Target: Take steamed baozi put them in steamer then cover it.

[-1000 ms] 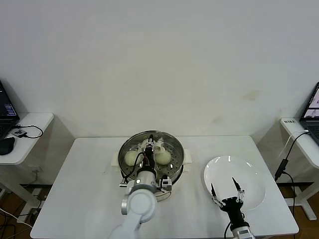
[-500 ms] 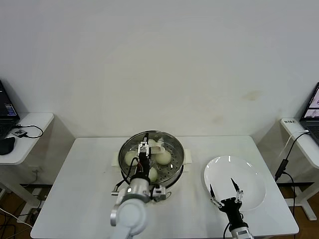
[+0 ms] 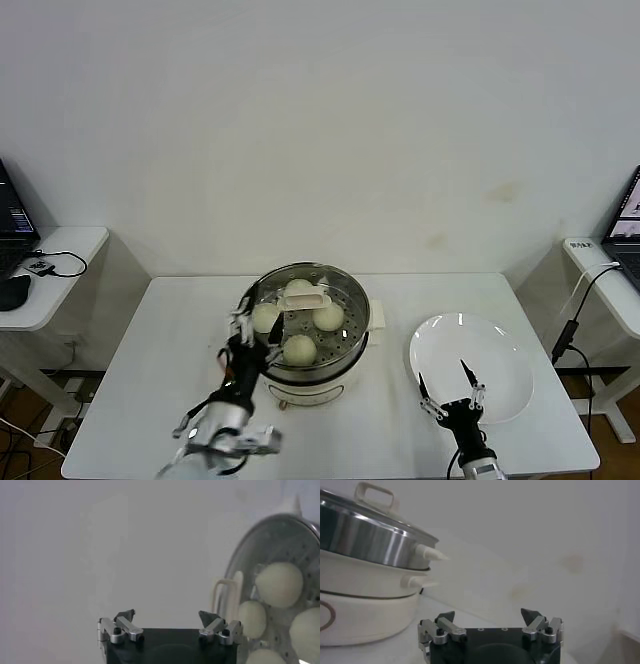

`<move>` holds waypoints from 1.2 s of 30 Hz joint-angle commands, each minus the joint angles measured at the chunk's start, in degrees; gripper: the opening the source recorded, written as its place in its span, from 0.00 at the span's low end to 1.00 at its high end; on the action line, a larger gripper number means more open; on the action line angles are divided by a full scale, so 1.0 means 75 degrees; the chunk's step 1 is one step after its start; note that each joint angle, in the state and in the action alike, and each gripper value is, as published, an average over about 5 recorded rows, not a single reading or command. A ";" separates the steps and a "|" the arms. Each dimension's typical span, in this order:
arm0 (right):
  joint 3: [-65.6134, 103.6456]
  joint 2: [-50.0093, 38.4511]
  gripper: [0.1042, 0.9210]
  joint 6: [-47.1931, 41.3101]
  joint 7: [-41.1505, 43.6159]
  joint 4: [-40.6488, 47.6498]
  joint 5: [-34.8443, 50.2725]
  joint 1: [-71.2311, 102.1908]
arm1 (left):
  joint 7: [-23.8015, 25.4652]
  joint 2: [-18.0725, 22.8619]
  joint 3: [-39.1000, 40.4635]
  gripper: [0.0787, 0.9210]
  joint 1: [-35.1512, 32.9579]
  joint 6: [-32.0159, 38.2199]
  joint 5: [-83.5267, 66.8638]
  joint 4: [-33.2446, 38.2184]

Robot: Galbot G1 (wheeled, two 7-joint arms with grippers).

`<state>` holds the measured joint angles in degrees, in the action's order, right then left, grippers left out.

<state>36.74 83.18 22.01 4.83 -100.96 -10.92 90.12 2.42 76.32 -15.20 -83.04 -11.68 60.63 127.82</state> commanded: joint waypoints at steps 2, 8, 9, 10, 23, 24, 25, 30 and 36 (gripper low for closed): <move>-0.0090 -0.0158 0.88 -0.0076 0.0037 -0.0114 0.0184 0.0198 | -0.2017 -0.0241 -0.3332 0.88 -0.2380 0.2176 -1.0300 -0.0050; -0.0270 -0.0536 0.88 -0.0466 0.0282 -0.0444 0.0878 0.0627 | -0.1809 -0.0253 -0.3582 0.88 -0.3095 0.3244 -1.0835 -0.0973; -0.0284 -0.0595 0.88 -0.0541 0.0324 -0.0512 0.0991 0.0706 | -0.1776 -0.0244 -0.3607 0.88 -0.3155 0.3343 -1.0817 -0.1165; -0.0285 -0.0634 0.88 -0.0608 0.0353 -0.0579 0.1088 0.0781 | -0.1741 -0.0240 -0.3624 0.88 -0.3206 0.3433 -1.0812 -0.1349; -0.0326 -0.0836 0.88 -0.1843 0.0541 -0.1479 0.2370 0.1499 | -0.0900 -0.0148 -0.3654 0.88 -0.3553 0.3558 -1.0363 -0.1894; -0.0318 -0.0843 0.88 -0.1927 0.0564 -0.1540 0.2430 0.1519 | -0.0875 -0.0151 -0.3645 0.88 -0.3551 0.3547 -1.0360 -0.1900; -0.0311 -0.0846 0.88 -0.1986 0.0579 -0.1578 0.2459 0.1531 | -0.0857 -0.0155 -0.3635 0.88 -0.3549 0.3541 -1.0350 -0.1909; -0.0269 -0.0829 0.88 -0.2110 0.0600 -0.1599 0.2447 0.1552 | -0.0801 -0.0132 -0.3593 0.88 -0.3534 0.3563 -1.0308 -0.1975; -0.0266 -0.0802 0.88 -0.2090 0.0593 -0.1604 0.2398 0.1578 | -0.0755 -0.0150 -0.3598 0.88 -0.3517 0.3576 -1.0312 -0.2042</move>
<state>34.71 77.46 9.10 8.88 -111.21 4.76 100.73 -4.00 75.09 -41.13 -108.13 13.79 -13.65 114.05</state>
